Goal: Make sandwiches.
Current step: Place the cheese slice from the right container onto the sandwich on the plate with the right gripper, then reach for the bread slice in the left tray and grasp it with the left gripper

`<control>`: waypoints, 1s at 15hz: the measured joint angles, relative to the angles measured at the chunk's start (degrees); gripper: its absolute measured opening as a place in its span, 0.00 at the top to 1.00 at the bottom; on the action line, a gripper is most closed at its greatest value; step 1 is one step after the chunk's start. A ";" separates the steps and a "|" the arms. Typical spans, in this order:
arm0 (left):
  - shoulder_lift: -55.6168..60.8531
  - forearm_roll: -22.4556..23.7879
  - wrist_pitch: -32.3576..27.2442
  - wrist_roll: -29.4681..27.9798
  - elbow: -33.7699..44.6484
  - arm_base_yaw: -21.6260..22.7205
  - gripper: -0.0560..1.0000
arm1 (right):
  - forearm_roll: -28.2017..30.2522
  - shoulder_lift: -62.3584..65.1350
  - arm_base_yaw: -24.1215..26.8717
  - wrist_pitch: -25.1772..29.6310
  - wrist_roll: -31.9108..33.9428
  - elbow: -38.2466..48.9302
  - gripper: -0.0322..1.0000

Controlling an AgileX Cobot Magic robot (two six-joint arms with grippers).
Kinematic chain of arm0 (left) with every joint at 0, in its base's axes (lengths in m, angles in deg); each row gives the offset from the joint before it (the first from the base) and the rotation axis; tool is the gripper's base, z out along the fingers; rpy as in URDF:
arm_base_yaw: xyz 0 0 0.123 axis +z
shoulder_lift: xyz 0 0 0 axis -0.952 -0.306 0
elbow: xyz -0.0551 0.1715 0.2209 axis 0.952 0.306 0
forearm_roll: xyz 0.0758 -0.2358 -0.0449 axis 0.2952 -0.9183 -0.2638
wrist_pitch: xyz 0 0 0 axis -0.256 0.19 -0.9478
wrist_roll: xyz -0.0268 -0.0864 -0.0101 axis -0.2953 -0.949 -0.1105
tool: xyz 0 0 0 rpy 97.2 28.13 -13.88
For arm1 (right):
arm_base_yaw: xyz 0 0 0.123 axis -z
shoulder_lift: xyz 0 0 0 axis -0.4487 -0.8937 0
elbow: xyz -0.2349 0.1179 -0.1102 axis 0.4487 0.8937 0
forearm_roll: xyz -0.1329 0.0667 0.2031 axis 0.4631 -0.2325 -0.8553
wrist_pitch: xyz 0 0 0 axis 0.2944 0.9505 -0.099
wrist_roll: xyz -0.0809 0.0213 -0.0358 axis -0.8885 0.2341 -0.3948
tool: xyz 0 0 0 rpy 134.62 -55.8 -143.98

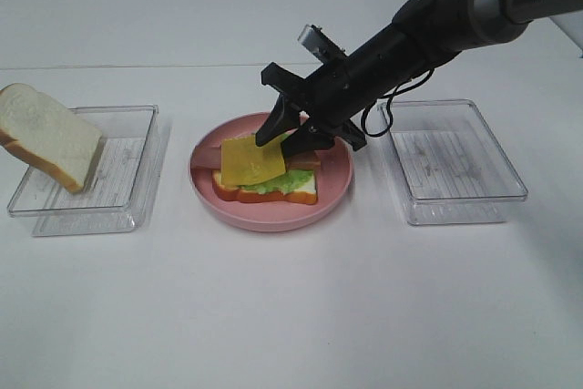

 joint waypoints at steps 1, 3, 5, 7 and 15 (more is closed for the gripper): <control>0.00 0.00 0.00 0.00 0.00 0.00 0.01 | 1.60 0.46 0.00 0.00 1.03 0.00 0.49; 0.00 0.00 0.00 0.00 0.00 0.00 0.01 | 5.04 1.66 0.00 0.00 1.95 0.00 0.44; 0.00 0.00 0.00 0.00 0.00 0.00 0.01 | 8.54 3.32 0.00 0.00 3.84 0.00 0.43; 0.00 0.00 0.00 0.00 0.00 0.00 0.01 | 12.15 6.47 0.00 0.11 5.84 0.00 0.37; 0.00 0.00 0.00 0.00 0.00 0.00 0.01 | 48.01 23.84 0.80 9.63 25.73 0.00 0.08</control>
